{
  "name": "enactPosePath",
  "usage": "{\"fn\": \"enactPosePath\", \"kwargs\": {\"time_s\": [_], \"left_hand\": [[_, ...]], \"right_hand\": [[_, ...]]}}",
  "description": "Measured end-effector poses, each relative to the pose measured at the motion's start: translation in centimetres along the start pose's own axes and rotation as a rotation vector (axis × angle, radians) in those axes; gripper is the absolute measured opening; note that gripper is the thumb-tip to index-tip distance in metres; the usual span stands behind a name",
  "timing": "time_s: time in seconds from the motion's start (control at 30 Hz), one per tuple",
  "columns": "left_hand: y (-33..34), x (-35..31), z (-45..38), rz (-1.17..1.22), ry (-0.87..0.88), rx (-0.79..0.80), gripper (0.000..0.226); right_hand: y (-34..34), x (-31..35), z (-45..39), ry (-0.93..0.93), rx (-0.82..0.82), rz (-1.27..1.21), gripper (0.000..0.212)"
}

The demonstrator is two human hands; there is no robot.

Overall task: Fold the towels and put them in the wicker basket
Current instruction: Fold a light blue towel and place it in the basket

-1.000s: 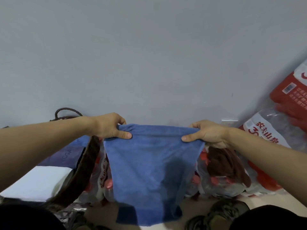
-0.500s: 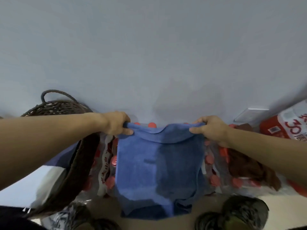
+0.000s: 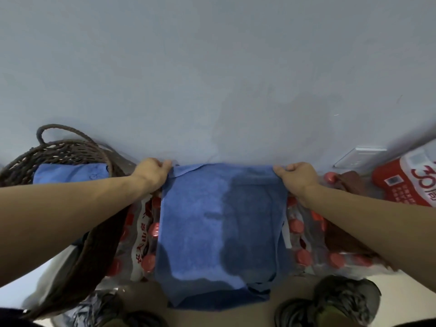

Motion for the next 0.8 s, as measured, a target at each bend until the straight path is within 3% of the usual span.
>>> {"fn": "enactPosePath", "kwargs": {"time_s": [0.1,0.2,0.3,0.37,0.43,0.5,0.6,0.7,0.8], "left_hand": [[0.4,0.1,0.4,0.087,-0.062,0.09,0.049],[0.7,0.2,1.0,0.034,-0.04,0.072,0.034],[0.9,1.3,1.7,-0.045,-0.062,0.045,0.028],[0.7,1.6,2.0,0.057,-0.12,0.099,0.031],[0.5,1.6,3.0,0.207,-0.183,0.215,0.037],[0.4,2.1,4.5,0.114,-0.174,0.267,0.032],[0.8,3.4,6.9,-0.068,-0.167,0.244,0.035],[1.0,2.8,8.2,-0.2,-0.144,0.166,0.047],[2.3,3.6,10.4,-0.208,-0.198,0.075,0.061]], "right_hand": [[0.3,-0.2,0.6,0.06,-0.008,-0.051,0.055],[0.4,-0.3,1.5,0.026,0.043,-0.075,0.042],[-0.5,-0.5,2.4,-0.088,-0.029,-0.018,0.039],[-1.2,-0.5,2.9,-0.117,-0.047,0.032,0.036],[-1.7,-0.4,3.3,-0.124,0.056,0.084,0.037],[-2.1,0.0,4.2,-0.147,0.181,0.164,0.043],[-2.9,0.6,6.3,-0.151,0.303,0.34,0.047],[-2.4,0.0,9.8,-0.004,0.389,0.246,0.051],[-1.9,-0.2,12.8,-0.099,0.287,0.243,0.06]]}}
Point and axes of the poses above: each hand's wrist, its own z-axis away from the middle knuckle, its own y-axis out of the palm, x = y × z, the point moved 5 cm from there along -z, towards the middle knuckle, and after that the axes turned 9 degrees about -y, right-handed, at the moved point
